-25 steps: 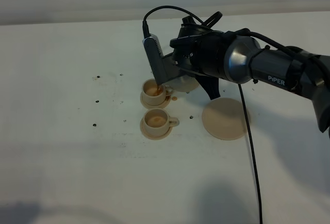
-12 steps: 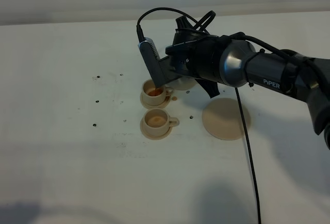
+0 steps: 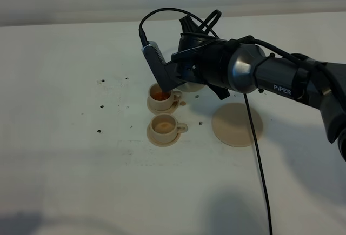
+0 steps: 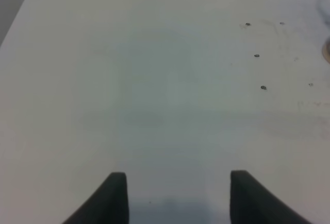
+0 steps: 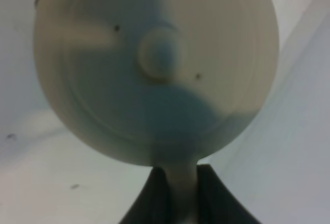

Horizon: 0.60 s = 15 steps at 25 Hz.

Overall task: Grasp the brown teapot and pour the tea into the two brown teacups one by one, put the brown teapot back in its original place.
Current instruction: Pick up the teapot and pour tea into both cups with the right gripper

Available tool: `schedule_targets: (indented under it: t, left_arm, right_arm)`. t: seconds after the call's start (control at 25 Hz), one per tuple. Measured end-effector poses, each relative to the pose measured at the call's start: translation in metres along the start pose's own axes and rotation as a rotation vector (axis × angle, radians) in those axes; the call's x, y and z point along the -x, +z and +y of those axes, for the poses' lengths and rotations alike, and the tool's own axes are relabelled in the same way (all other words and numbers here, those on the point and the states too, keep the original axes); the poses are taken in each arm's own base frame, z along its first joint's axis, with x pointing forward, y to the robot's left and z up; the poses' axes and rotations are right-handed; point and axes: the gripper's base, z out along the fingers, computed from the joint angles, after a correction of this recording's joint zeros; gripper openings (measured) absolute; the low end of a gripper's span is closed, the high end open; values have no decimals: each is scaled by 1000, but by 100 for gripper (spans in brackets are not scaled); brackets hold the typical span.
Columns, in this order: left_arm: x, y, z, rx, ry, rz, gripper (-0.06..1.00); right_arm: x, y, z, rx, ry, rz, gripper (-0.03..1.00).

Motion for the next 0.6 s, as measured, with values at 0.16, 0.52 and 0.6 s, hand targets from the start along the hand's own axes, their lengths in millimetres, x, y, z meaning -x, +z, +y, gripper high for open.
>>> schedule_targets:
  t: [0.16,0.52,0.6]
  left_arm:
    - [0,0,0,0,1,0,45]
    - [0,0,0,0,1,0,45]
    - [0,0,0,0,1,0,45]
  right_arm:
    - [0,0,0,-4,-22,3,12]
    - [2,-2,-3,-37,-85,18,12]
    - [2,-2,-4,-45,-93,21,12]
